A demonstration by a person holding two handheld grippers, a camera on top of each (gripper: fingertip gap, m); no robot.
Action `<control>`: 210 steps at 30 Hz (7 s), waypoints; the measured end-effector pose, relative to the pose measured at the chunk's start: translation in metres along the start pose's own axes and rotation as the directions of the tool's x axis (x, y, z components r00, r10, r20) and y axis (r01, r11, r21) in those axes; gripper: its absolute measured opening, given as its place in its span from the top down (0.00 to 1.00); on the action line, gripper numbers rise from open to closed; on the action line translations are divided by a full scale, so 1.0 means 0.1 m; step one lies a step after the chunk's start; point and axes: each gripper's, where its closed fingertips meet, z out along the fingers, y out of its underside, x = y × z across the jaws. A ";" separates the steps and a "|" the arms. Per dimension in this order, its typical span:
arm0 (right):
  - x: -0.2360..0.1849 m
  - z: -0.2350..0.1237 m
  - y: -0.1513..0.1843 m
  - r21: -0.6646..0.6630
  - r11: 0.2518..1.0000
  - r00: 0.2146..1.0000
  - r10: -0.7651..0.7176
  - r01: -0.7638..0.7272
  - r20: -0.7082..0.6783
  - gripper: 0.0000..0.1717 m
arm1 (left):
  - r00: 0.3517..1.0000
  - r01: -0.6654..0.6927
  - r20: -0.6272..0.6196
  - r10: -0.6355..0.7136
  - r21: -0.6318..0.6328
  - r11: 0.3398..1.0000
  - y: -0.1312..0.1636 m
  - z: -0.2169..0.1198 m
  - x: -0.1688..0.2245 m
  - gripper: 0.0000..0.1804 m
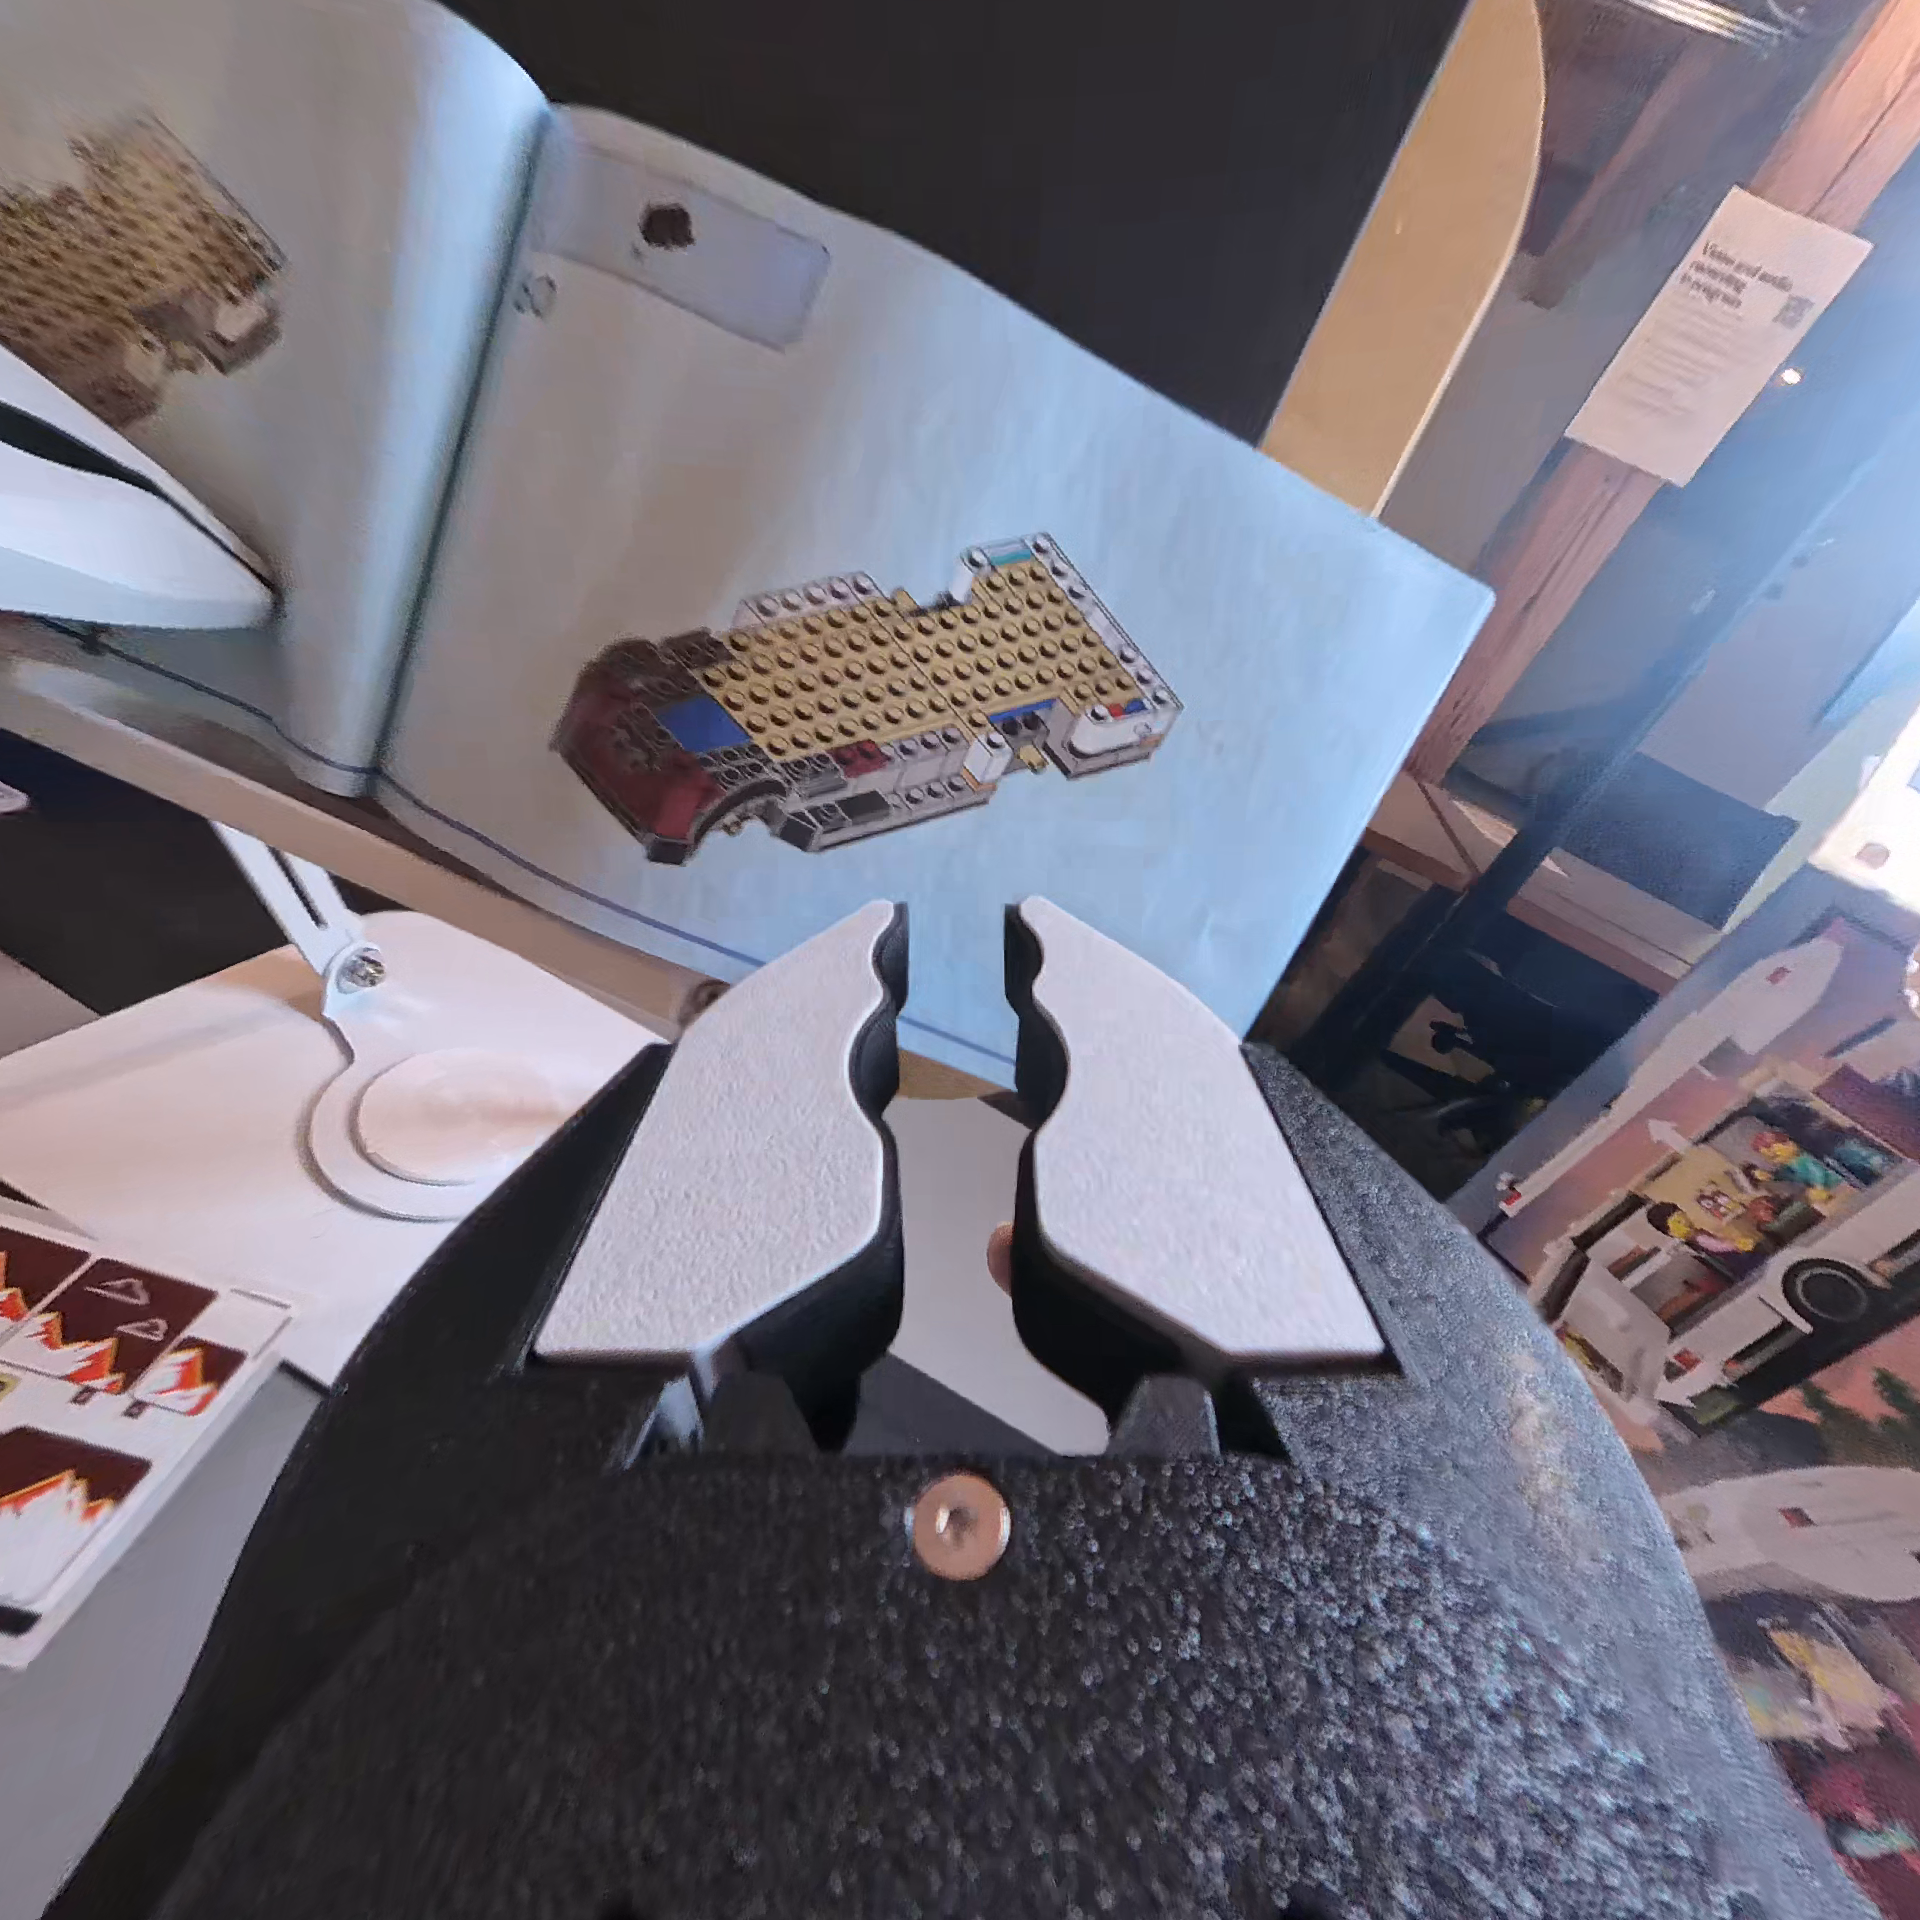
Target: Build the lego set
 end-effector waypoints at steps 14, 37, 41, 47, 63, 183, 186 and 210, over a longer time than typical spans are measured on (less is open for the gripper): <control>-0.35 0.21 0.07 -0.027 0.996 0.980 0.086 -0.082 0.179 1.00 | 1.000 0.009 0.030 -0.008 -0.012 1.000 0.06 -0.03 -0.07 1.00; -1.46 -2.75 1.01 -0.193 0.919 0.441 0.023 0.345 0.897 0.84 | 0.921 -0.050 -0.388 0.017 -0.076 0.996 1.04 -1.53 1.20 0.81; -1.51 -2.93 1.28 -0.237 0.877 0.461 0.020 0.418 0.887 0.78 | 0.812 -0.047 -0.581 -0.054 -0.157 0.986 1.46 -2.01 1.77 0.75; -1.63 -2.93 1.36 -0.263 0.851 0.464 0.026 0.455 0.886 0.79 | 0.648 -0.211 -0.759 -0.061 -0.257 0.943 1.95 -2.40 2.44 0.53; -1.71 -2.99 1.29 -0.310 0.823 0.565 -0.017 0.476 0.825 0.83 | 0.686 -0.289 -0.727 0.031 -0.232 0.929 2.13 -2.35 2.35 0.66; -2.27 -3.12 0.85 -0.139 0.832 0.295 -0.031 0.538 0.955 1.00 | 0.732 -0.182 -0.681 0.028 -0.156 0.971 2.08 -2.29 2.26 0.62; -2.11 -3.09 0.92 -0.183 0.819 0.311 0.006 0.544 0.950 0.97 | 0.738 -0.189 -0.674 0.039 -0.151 0.970 2.09 -2.29 2.23 0.62; -2.62 -3.02 0.68 -0.055 0.864 0.196 -0.051 0.501 0.979 0.95 | 0.739 -0.181 -0.672 0.041 -0.140 0.974 2.06 -2.28 2.26 0.68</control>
